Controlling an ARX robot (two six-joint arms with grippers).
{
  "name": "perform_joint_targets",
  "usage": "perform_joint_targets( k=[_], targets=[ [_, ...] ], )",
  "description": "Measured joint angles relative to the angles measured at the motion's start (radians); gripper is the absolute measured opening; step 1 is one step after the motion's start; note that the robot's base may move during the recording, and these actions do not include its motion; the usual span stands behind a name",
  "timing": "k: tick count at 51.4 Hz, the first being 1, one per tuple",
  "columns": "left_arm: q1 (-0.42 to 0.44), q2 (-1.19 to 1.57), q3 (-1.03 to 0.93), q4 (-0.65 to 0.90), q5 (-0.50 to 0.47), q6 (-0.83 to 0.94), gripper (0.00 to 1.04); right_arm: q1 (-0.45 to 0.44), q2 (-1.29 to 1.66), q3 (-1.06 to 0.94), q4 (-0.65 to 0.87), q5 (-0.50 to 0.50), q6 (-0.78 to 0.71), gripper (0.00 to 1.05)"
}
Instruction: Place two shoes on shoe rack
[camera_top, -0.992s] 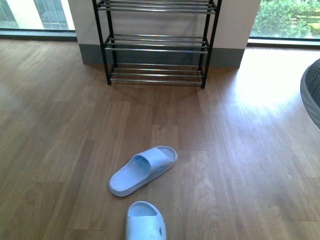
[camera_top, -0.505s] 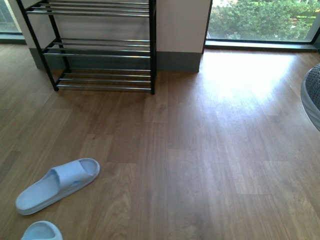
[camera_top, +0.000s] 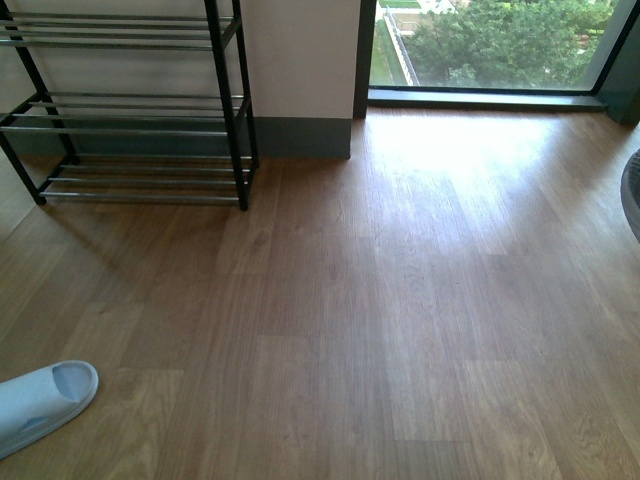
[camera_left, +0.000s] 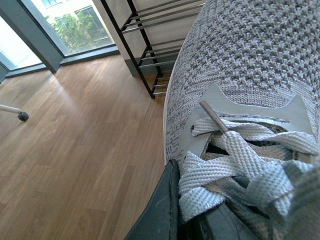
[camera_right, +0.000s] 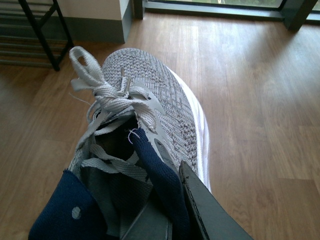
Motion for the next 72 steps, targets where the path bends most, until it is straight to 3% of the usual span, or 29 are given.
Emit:
perform_joint_targets(
  k=[72],
  targets=[
    [0.000, 0.000, 0.000, 0.000, -0.002, 0.000, 0.02, 0.000, 0.001, 0.000, 0.000, -0.010, 0.000, 0.01]
  ],
)
